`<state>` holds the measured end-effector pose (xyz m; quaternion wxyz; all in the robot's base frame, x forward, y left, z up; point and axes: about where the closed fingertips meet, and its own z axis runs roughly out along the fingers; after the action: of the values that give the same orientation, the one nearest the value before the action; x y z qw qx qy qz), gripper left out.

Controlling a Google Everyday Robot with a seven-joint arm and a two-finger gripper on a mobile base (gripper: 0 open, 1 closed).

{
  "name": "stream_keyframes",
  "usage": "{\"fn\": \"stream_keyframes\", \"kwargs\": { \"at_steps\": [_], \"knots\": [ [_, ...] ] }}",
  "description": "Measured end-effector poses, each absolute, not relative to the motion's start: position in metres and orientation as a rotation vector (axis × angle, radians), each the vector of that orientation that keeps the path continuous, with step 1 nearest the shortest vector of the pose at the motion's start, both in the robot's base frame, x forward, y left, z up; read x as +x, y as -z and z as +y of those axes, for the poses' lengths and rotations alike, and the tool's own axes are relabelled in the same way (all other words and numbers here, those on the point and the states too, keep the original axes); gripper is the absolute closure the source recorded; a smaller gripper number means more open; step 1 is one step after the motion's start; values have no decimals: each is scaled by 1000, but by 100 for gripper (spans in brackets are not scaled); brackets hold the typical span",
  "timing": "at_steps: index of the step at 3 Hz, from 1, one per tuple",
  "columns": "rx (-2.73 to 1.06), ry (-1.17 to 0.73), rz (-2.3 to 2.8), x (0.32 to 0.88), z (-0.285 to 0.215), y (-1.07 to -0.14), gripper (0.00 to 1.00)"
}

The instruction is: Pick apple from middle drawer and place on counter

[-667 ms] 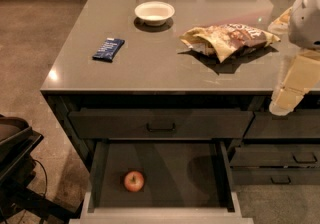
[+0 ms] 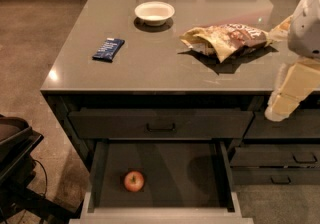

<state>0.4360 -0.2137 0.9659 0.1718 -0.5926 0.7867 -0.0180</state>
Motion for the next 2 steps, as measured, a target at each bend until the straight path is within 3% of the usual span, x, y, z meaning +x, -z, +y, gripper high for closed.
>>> {"fn": "stream_keyframes", "kwargs": {
  "at_steps": [2],
  "knots": [
    [-1586,-19,2264,430,-206,-935,0]
  ]
}}
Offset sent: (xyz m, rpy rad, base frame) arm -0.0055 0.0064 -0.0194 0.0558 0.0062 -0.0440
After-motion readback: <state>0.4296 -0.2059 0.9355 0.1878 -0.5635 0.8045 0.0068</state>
